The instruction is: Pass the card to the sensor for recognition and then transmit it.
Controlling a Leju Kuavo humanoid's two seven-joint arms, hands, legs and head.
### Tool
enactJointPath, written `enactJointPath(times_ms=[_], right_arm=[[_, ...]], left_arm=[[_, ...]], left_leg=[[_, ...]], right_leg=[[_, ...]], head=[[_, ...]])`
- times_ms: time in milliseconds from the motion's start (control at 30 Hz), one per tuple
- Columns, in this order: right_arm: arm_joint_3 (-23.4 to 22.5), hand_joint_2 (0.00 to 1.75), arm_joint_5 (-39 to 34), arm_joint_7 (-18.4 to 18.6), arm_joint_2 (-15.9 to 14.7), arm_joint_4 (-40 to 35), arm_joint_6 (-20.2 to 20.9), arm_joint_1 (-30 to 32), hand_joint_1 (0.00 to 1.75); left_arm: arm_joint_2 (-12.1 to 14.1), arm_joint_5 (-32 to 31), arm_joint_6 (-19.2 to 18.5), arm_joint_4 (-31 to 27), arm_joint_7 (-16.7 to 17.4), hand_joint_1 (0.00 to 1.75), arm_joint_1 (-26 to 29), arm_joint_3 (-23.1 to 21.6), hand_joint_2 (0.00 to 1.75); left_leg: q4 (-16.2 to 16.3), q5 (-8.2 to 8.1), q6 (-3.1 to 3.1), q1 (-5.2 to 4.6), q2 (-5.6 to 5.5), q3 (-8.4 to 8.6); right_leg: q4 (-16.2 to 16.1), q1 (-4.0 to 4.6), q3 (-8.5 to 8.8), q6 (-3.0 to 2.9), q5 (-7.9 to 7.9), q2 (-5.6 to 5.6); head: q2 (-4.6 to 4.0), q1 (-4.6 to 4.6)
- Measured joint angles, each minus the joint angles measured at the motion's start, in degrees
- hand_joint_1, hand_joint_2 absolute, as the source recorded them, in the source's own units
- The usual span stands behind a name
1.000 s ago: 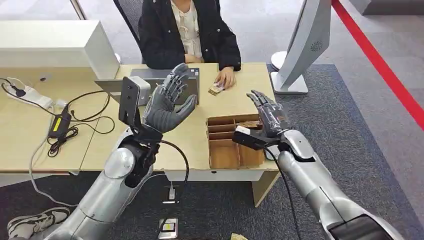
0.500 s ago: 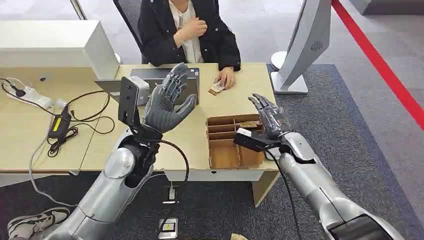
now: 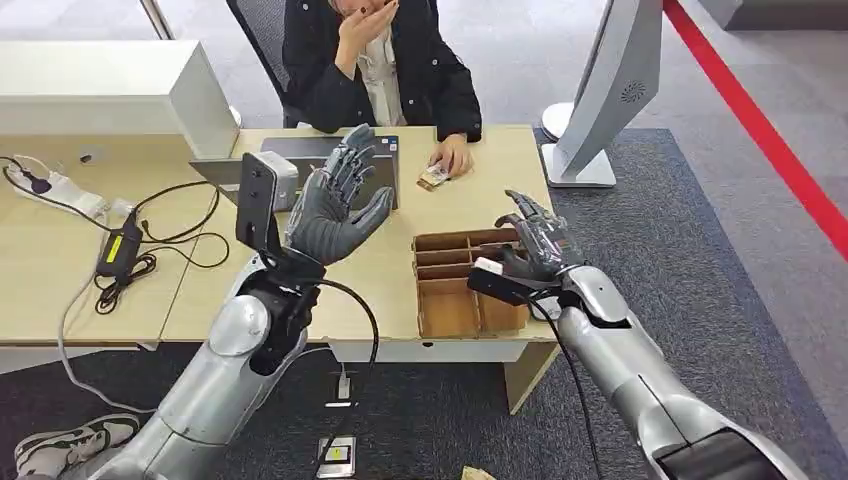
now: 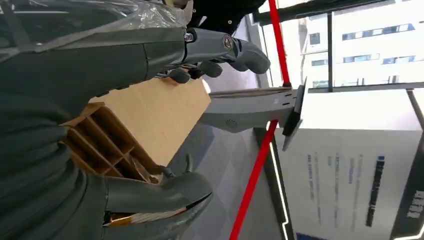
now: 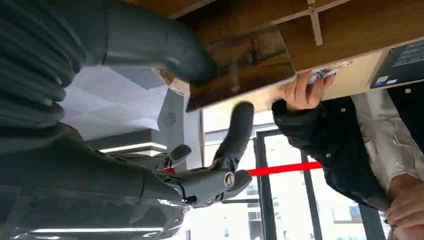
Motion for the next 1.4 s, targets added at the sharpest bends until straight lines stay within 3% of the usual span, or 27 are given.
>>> enactJointPath(times_ms=[300, 800, 1033, 1400], right_arm=[[0.0, 1.75, -0.9, 0.0, 0.3, 0.1, -0.2, -0.2, 1.68], [0.0, 1.75, -0.9, 0.3, 1.3, 0.4, -1.4, -1.3, 1.75], [-0.7, 1.75, -3.4, -2.0, 1.1, 1.1, -5.4, -6.9, 1.75], [-1.4, 1.75, -4.9, -4.1, 0.8, 4.4, -7.9, -14.4, 1.75]], left_arm=[[0.0, 0.9, 0.7, 0.1, -0.6, 0.0, 0.0, -0.3, 1.75], [-0.5, 0.9, 1.1, 0.8, -1.6, 0.0, -0.6, -0.5, 1.75], [-1.2, 0.6, 1.3, 1.7, -2.9, 0.0, -1.2, -0.5, 1.75], [-1.9, 4.4, 6.3, 3.9, -4.7, 0.0, -3.6, -2.1, 1.75]], left_leg=[[0.0, 0.0, 0.0, 0.0, 0.0, 0.0], [0.0, 0.0, 0.0, 0.0, 0.01, 0.0], [0.0, 0.01, 0.01, -0.03, 0.03, 0.01], [0.0, 0.01, 0.0, -0.03, 0.03, 0.0]], right_leg=[[0.0, 0.0, 0.0, 0.0, 0.0, 0.0], [0.0, 0.0, 0.0, 0.0, 0.0, 0.0], [0.0, -0.03, -0.03, 0.0, 0.01, 0.01], [0.0, -0.03, -0.04, 0.0, 0.01, 0.01]], head=[[0.0, 0.0], [0.0, 0.0], [0.0, 0.0], [0.0, 0.0]])
